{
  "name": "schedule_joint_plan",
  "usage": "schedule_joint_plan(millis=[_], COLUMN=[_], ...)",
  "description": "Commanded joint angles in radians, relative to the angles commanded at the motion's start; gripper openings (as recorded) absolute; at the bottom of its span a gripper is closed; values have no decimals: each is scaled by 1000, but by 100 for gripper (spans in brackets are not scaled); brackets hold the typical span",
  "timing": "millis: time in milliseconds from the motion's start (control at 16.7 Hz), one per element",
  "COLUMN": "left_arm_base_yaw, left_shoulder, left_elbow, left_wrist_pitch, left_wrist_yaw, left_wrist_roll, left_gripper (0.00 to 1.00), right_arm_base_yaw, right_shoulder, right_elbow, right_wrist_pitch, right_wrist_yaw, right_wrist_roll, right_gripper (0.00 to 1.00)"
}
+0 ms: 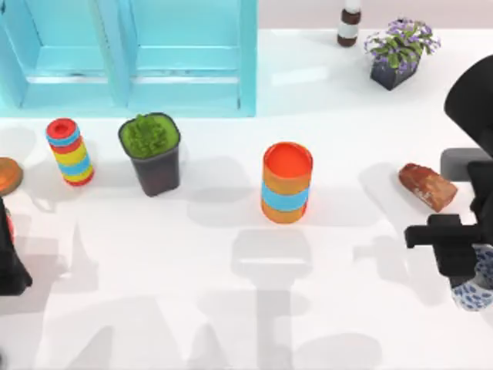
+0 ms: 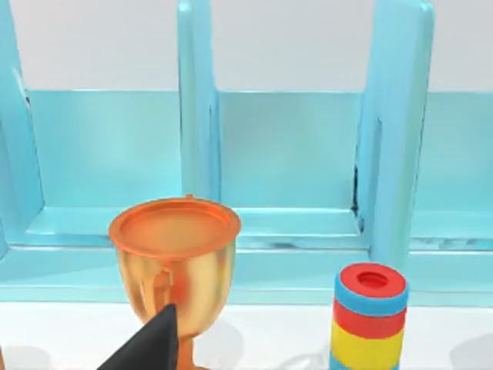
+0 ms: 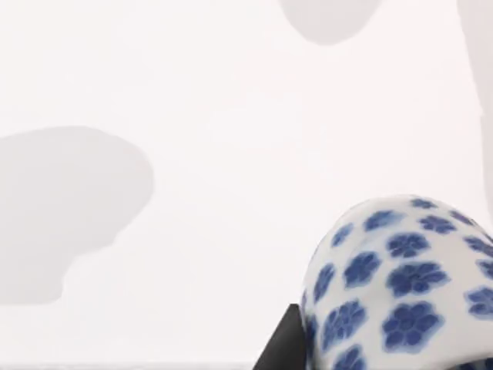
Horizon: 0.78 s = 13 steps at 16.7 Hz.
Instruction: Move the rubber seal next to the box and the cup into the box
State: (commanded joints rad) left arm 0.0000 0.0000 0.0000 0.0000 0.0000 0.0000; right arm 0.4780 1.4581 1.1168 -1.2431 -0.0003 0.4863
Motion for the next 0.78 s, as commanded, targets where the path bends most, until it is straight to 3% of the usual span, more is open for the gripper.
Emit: schedule_joint_plan(millis=[300,780], left_arm_base_yaw=[0,0], left_shoulder=[0,0], left_elbow=[0,0], left_wrist_pitch=[0,0], left_wrist_yaw=[0,0], left_wrist_roll=[0,0], left_gripper=[100,100], right_arm_base_yaw=[-255,-916], right_shoulder=[40,72], right_elbow=[46,71], right_wrist_pitch=[-18,5], right_wrist_yaw=[0,0], right_wrist_roll=[-254,-915], right_gripper=[0,0])
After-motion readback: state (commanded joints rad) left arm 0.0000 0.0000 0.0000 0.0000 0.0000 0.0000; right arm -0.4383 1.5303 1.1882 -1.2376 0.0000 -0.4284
